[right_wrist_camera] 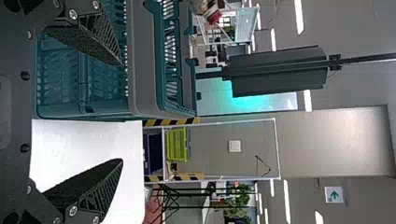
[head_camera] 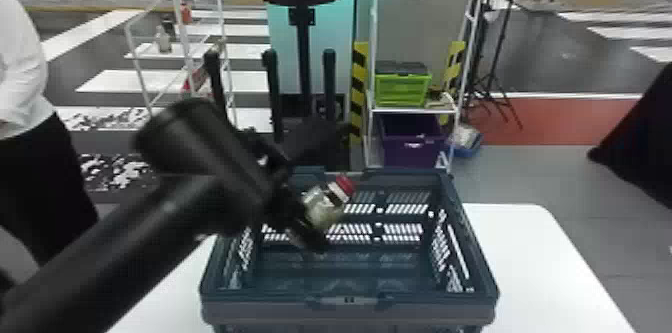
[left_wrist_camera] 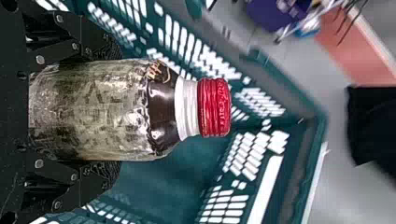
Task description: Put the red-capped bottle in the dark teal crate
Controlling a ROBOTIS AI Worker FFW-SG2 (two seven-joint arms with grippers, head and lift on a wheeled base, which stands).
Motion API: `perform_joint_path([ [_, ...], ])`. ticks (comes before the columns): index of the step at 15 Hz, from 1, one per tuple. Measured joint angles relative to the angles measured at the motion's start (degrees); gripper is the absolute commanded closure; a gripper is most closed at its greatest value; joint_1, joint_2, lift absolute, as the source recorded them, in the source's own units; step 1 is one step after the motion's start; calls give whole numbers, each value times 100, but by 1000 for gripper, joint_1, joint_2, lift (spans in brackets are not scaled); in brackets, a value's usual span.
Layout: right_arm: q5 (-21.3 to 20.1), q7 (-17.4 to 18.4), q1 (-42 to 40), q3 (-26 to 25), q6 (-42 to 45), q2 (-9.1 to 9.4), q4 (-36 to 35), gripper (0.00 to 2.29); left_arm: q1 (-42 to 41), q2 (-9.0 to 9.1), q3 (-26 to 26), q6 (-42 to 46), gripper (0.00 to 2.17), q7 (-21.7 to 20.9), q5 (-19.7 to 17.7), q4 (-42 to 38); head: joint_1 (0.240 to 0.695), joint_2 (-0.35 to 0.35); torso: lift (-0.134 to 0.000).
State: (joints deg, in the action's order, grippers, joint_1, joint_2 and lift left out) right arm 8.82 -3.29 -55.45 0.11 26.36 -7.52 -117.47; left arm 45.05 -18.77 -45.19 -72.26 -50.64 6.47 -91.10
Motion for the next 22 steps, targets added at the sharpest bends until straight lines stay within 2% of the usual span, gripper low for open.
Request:
perform_joint_path([
  [3, 20, 2, -18, -5, 109, 11, 25, 151, 363, 748, -548, 950, 2142, -386, 284, 1682, 499, 0, 0],
  [6, 23, -1, -19, -3, 150, 34, 53, 151, 416, 1478, -724, 2401, 2142, -475, 877, 3274, 499, 0, 0],
  [7, 23, -1, -20, -2, 158, 39, 57, 151, 421, 1695, -740, 2938, 2142, -479, 1123, 3799, 499, 0, 0],
  [8, 23, 1, -22, -2, 161, 44, 61, 151, 422, 1799, -747, 3342, 2142, -470, 1317, 4175, 499, 0, 0],
  [10, 23, 2, -26, -2, 163, 50, 66, 151, 421, 1855, -752, 3879, 2121, -423, 1575, 4641, 499, 0, 0],
  [11, 23, 2, -26, -2, 162, 53, 66, 151, 416, 1862, -753, 3942, 1932, -411, 1603, 4696, 499, 0, 0],
  [12, 21, 3, -22, -2, 155, 56, 66, 151, 405, 1868, -755, 3969, 1457, -393, 1615, 4720, 499, 0, 0],
  [13, 17, 4, -15, -2, 148, 57, 66, 151, 388, 1869, -755, 3975, 640, -369, 1621, 4719, 499, 0, 0],
  [14, 15, 4, -13, -2, 146, 58, 66, 151, 366, 1869, -753, 3976, 76, -334, 1622, 4698, 499, 0, 0],
  [15, 14, 4, -11, -2, 142, 62, 66, 151, 339, 1869, -738, 3973, -1, -273, 1621, 4677, 499, 0, 0],
  [19, 14, 4, -22, -3, 144, 73, 66, 151, 277, 1863, -570, 3854, 16, -128, 1616, 4370, 499, 0, 0],
  [20, 14, 4, -28, -4, 145, 74, 66, 151, 255, 1829, -452, 3763, 22, -128, 1617, 4184, 499, 0, 0],
  [22, 14, 4, -49, -12, 146, 75, 66, 151, 121, 1644, -5, 3374, 29, -176, 1612, 3492, 499, 0, 0],
])
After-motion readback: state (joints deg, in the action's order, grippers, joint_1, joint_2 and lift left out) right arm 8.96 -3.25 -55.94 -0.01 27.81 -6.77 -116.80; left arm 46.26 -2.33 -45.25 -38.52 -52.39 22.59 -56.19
